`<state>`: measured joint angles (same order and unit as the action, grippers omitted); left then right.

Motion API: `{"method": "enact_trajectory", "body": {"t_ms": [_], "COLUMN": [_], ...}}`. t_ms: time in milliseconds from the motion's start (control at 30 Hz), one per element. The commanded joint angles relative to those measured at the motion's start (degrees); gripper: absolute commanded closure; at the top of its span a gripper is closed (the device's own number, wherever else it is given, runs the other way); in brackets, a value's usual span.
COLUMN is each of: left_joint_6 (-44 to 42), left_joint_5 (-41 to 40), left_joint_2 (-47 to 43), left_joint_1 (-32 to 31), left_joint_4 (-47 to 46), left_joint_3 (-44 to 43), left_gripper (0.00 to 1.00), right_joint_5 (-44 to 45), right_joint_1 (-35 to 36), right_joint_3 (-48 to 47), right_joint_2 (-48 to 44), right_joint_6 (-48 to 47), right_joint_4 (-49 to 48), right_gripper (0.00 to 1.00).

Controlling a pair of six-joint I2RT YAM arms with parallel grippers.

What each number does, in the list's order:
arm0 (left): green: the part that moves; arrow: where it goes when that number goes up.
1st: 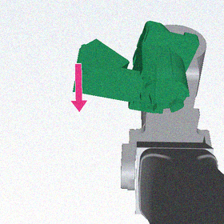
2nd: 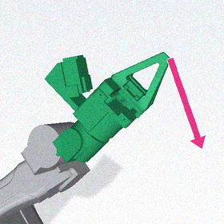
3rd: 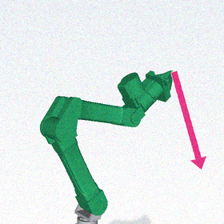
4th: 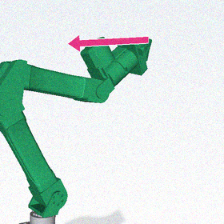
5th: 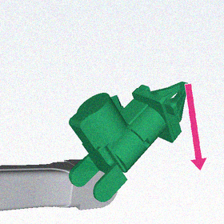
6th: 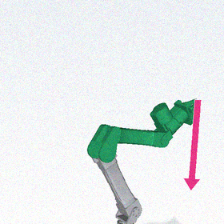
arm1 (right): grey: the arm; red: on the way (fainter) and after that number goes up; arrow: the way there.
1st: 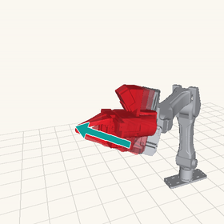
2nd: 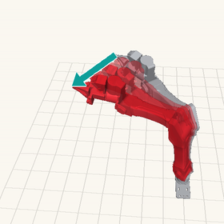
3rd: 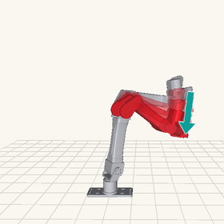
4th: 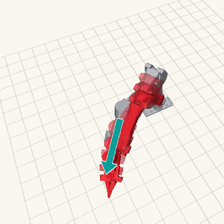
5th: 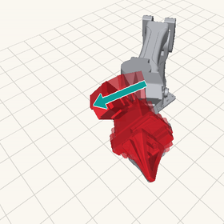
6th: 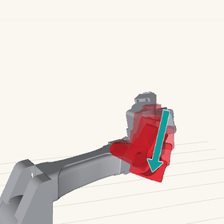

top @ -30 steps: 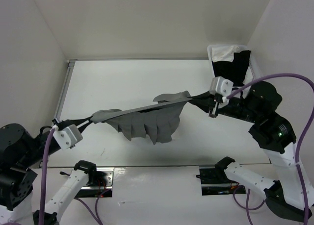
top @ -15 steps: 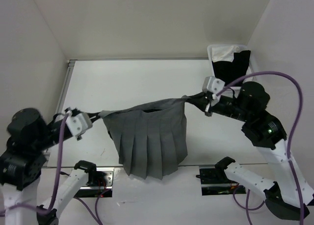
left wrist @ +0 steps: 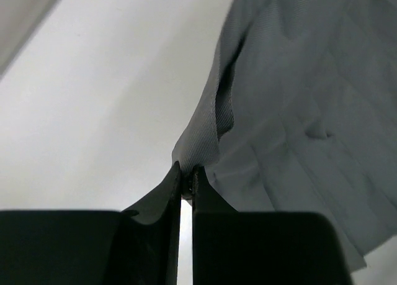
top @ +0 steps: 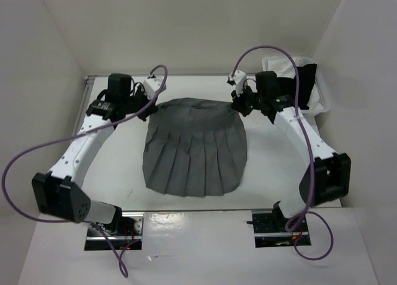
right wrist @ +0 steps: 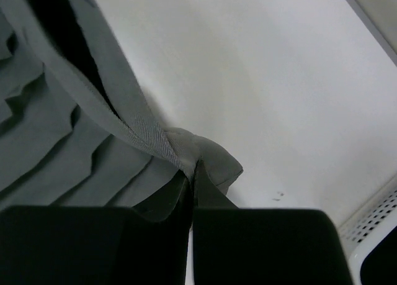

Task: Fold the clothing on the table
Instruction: Flatten the skirt out

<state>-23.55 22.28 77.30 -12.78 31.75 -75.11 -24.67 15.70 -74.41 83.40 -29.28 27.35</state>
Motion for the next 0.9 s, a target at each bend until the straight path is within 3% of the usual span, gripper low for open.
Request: {"method": "enact_trajectory", "body": {"t_ms": [0,100,167,200,233,267,300,400,533,667,867], "left_joint_6": [2.98,4.56,5.79,7.36,8.34,8.95,11.05,14.92,16.43,17.74,17.75], "left_joint_5": [-2.68,-5.23,-7.25,-7.95,-9.96,-10.67,-13.29,-16.56,-17.98,-15.7,-18.31], "left_joint_2": [7.21,15.32,20.84,22.44,25.42,26.75,27.9,30.37,26.43,21.32,22.8], "left_joint_1": [1.52,1.53,2.05,2.05,2.05,2.66,2.67,3.98,5.3,5.3,2.58], "left_joint_4": [-9.68,-10.21,-10.83,-11.44,-12.58,-12.59,-13.46,-15.21,-16.54,-16.54,-11.19], "left_joint_3": [-7.75,-13.21,-16.55,-17.52,-18.31,-19.97,-20.86,-22.45,-17.73,-10.52,-5.75], "left_gripper": [0.95,0.95,0.9,0.68,0.52,0.38,0.15,0.0,0.0,0.0,0.0], "right_joint_5": [-0.74,-0.73,0.4,1.19,3.55,4.96,7.5,13.04,18.59,16.5,17.8], "right_joint_1": [-2.07,-2.61,-2.61,-2.61,-3.13,-3.14,-3.74,-4.54,-4.64,-1.74,6.17], "right_joint_3": [-6.7,-10.04,-12.59,-13.47,-15.65,-16.81,-19.34,-22.61,-21.49,-17.18,-13.66], "right_joint_2": [4.74,11.33,16.61,18.36,20.12,23.53,25.05,27.96,26.48,21.82,19.79], "right_joint_6": [-1.31,-1.31,-1.31,-0.26,1.49,2.55,3.86,10.36,11.53,10.21,8.01], "right_joint_4": [-6.96,-7.58,-8.19,-9.06,-9.68,-10.65,-10.65,-13.98,-14.52,-12.24,-5.83], "right_gripper": [1.0,1.0,0.95,0.88,0.69,0.67,0.63,0.59,0.47,0.35,0.29]}}
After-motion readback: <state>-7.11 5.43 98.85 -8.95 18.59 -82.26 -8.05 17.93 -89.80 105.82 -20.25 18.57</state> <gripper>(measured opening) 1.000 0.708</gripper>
